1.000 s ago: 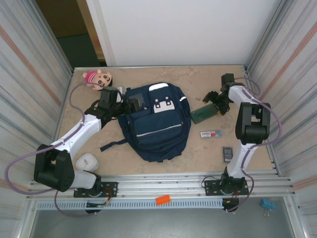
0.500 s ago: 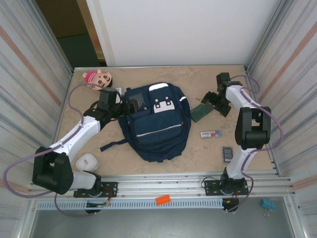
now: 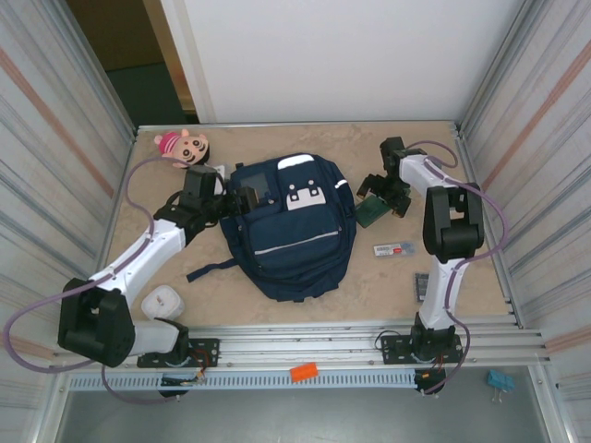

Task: Pack books, pencil case, and school supplies into a backpack

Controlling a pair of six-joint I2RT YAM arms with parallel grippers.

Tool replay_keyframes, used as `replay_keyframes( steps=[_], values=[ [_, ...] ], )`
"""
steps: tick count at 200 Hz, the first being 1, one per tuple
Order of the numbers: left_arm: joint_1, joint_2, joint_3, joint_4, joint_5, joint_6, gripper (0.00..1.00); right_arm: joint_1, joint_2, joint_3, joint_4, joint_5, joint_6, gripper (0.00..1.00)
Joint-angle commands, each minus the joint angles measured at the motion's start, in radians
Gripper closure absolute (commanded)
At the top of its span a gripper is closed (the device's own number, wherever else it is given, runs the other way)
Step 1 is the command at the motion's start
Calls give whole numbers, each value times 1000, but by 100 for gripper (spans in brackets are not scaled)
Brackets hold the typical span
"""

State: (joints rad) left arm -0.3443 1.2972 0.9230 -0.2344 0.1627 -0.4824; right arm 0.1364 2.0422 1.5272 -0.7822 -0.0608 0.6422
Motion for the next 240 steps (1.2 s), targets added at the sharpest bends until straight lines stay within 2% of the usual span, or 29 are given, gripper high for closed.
replay_keyframes(
  steps=[1, 39, 73, 88, 113, 131, 142, 169, 195, 220, 240],
  values=[
    [4, -42, -14, -8, -23, 18, 25, 8, 31, 47, -14, -27, -43, 1],
    [4, -46, -19, -6, -22, 10, 25, -7, 94, 97, -94, 38, -82, 4],
    [4, -50, -39, -3, -29, 4, 25, -26, 54, 69, -148, 135, -100, 6],
    [4, -52, -41, -7, -18, 1, 25, -45, 37, 50, -144, 133, -112, 6],
    [4, -55, -48, -3, -12, -4, 25, -58, 36, 31, -82, 45, -170, 5],
    [3, -54, -54, 2, -12, 6, 25, -54, 65, 41, -68, 35, -202, 8],
    [-3, -54, -56, 4, 0, 73, 26, -55, 87, 46, -66, 39, -214, 13],
    [-11, -62, -56, -50, -63, 226, 26, -67, 87, 18, -34, 29, -227, 28],
    [-32, -74, -68, -53, -15, 351, 26, -82, 1, -47, 10, 6, -233, 34],
    [-127, -77, -69, -66, 116, 593, 26, -105, -162, -145, 70, -80, -242, 36],
    [-254, -53, -62, -102, 73, 778, 25, -132, -327, -262, 168, -239, -217, 36]
  ],
)
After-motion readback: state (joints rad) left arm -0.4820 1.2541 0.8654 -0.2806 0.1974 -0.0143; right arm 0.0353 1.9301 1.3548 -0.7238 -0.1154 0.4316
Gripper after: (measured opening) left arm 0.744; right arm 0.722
